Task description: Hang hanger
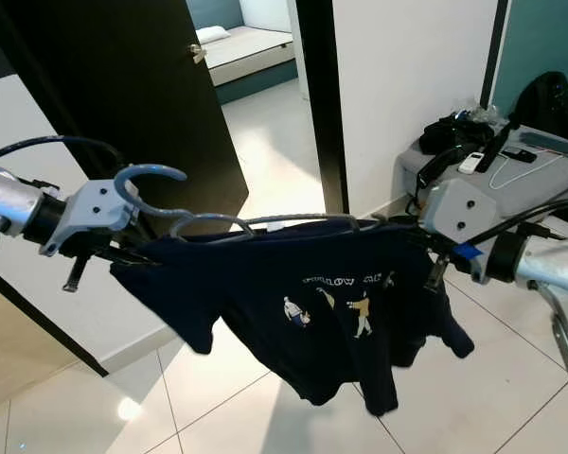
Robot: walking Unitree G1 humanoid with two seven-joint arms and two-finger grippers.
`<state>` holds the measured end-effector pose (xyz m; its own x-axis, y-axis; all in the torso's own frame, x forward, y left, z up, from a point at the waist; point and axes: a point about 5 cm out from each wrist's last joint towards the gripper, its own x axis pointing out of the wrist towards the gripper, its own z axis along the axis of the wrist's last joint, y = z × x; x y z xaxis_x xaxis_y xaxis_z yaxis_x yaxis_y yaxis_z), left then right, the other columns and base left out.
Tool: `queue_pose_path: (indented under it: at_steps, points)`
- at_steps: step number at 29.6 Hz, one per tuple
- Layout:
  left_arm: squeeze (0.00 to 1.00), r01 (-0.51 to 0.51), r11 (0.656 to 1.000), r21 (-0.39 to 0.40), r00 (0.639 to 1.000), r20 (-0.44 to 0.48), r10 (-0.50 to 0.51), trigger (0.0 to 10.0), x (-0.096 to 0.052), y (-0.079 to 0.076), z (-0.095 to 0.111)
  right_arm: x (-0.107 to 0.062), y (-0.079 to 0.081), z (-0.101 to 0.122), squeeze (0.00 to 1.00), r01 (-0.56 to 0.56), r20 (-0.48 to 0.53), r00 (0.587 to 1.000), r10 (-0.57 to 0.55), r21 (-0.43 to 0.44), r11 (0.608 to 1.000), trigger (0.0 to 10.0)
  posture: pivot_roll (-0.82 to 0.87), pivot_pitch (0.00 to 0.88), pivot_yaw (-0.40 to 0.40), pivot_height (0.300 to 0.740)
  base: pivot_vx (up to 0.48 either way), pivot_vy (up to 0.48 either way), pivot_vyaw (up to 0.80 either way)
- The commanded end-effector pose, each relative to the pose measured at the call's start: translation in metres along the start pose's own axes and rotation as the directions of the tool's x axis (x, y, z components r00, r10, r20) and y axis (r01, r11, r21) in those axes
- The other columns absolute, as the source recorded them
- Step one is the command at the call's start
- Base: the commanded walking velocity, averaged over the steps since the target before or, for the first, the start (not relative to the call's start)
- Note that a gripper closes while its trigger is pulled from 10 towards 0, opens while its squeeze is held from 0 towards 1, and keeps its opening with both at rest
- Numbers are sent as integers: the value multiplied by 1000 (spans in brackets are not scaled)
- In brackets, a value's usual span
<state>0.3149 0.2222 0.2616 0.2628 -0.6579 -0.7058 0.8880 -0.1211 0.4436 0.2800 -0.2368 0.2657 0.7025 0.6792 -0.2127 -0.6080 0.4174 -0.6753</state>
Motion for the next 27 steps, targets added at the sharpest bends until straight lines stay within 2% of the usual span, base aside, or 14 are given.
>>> queue_pose_path:
  at_steps: [1, 4, 8, 10, 14, 18, 22, 27]
  points:
    - [0, 61, 998, -31, 993, -101, -64, 10000, -4, -6, -12, 2, -5, 9, 0, 8, 29, 1000, -7, -34, 999, 10000, -92, 0, 157, 740, 0, 0, 0]
    - [0, 83, 996, -31, 985, -147, -87, 10000, 8, -4, -16, 10, -6, 28, 0, -3, 128, 992, 9, -47, 999, 10000, -96, 0, 163, 740, 0, 0, 0]
    - [0, 74, 997, -33, 983, -166, -78, 10000, 13, -3, -19, 12, -7, 33, 0, -4, 155, 988, 12, -51, 999, 10000, -98, 0, 165, 740, 0, 0, 0]
    - [0, 46, 998, -49, 981, -186, -54, 10000, 26, -1, -23, 14, -6, 42, 0, -13, 199, 980, 25, -62, 998, 10000, -101, 0, 172, 740, 0, 0, 0]
    - [0, 36, 998, -54, 981, -188, -46, 10000, 29, -1, -23, 15, -6, 44, 0, -16, 208, 978, 29, -65, 998, 10000, -101, 0, 172, 740, 0, 0, 0]
    - [0, -19, 997, -70, 975, -224, 3, 10000, 40, 0, -30, 20, -3, 46, 0, -29, 220, 975, 44, -73, 997, 10000, -98, 0, 172, 740, 0, 0, 0]
    - [0, -23, 997, -76, 970, -243, 4, 10000, 40, -1, -34, 21, -2, 44, 0, -33, 212, 976, 48, -76, 997, 10000, -98, 0, 172, 740, 0, 0, 0]
    - [0, -21, 996, -87, 949, -315, -7, 10000, 28, -7, -47, 17, -8, 35, 0, -14, 146, 989, 28, -95, 995, 10000, -89, 0, 168, 740, 0, 0, 0]
